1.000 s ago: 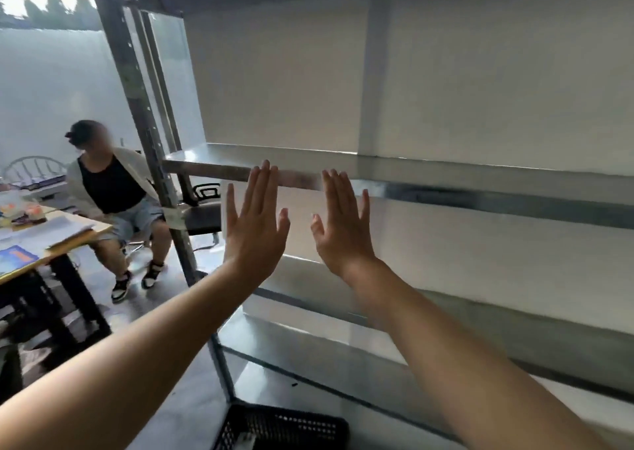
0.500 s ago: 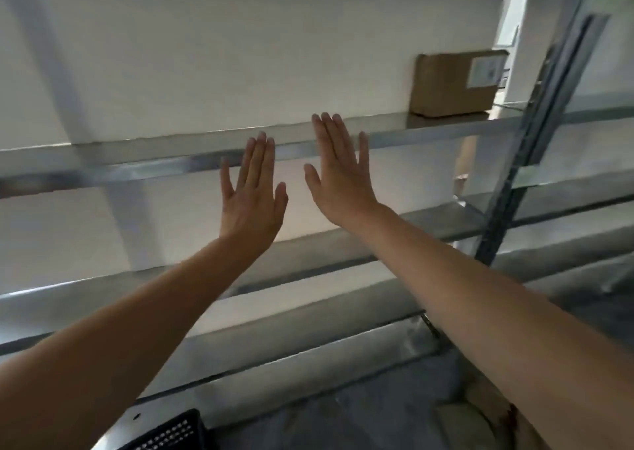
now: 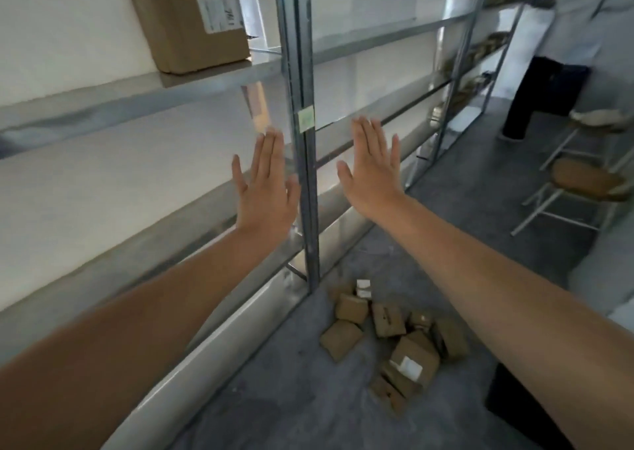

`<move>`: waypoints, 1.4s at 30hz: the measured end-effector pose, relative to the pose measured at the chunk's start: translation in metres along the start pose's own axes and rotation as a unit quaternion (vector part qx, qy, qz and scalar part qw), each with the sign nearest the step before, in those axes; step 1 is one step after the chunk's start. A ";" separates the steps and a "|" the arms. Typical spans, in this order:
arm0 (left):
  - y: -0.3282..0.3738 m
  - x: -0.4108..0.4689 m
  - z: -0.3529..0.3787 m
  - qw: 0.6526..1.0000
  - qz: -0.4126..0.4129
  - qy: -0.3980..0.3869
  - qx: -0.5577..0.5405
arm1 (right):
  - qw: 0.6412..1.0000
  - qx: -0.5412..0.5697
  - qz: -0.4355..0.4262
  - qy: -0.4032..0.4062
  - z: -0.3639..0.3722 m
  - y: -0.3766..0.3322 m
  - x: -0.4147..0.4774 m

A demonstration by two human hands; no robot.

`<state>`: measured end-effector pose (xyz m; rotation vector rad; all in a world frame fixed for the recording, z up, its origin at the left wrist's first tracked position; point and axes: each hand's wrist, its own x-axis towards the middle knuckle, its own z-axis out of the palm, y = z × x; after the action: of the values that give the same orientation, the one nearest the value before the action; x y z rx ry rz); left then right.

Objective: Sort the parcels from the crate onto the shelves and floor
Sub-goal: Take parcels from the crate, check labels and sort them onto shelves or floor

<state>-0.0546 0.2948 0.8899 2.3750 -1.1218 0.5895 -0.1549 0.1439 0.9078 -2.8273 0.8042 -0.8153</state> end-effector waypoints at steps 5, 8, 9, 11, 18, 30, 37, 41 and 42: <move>0.038 0.019 0.058 0.996 0.069 -0.043 -0.043 | 0.997 -0.022 0.071 -0.013 0.014 0.063 -0.011; 0.049 0.038 0.095 0.992 0.083 -0.063 -0.075 | 0.994 -0.032 0.101 -0.019 0.031 0.090 -0.012; 0.052 0.046 0.109 0.990 0.088 -0.068 -0.081 | 0.993 -0.037 0.111 -0.025 0.038 0.098 -0.010; 0.054 0.064 0.136 0.987 0.105 -0.080 -0.091 | 0.989 -0.056 0.129 -0.041 0.054 0.113 -0.001; 0.033 0.135 0.230 0.976 0.118 -0.139 -0.120 | 0.975 -0.070 0.188 -0.100 0.115 0.149 0.062; -0.027 0.216 0.332 0.949 0.130 -0.259 -0.123 | 0.954 -0.054 0.225 -0.190 0.220 0.157 0.134; -0.032 0.215 0.389 0.944 0.100 -0.285 -0.135 | 0.940 -0.043 0.247 -0.231 0.268 0.200 0.134; -0.028 0.192 0.459 0.937 0.065 -0.317 -0.131 | 0.939 -0.016 0.252 -0.234 0.337 0.237 0.122; -0.028 0.183 0.480 0.934 0.055 -0.330 -0.122 | 0.935 -0.016 0.251 -0.251 0.360 0.248 0.114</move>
<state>0.1626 -0.0674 0.5955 2.3475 -1.4975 -0.3462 -0.0013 -0.1477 0.5988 -2.4758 1.3446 -0.0040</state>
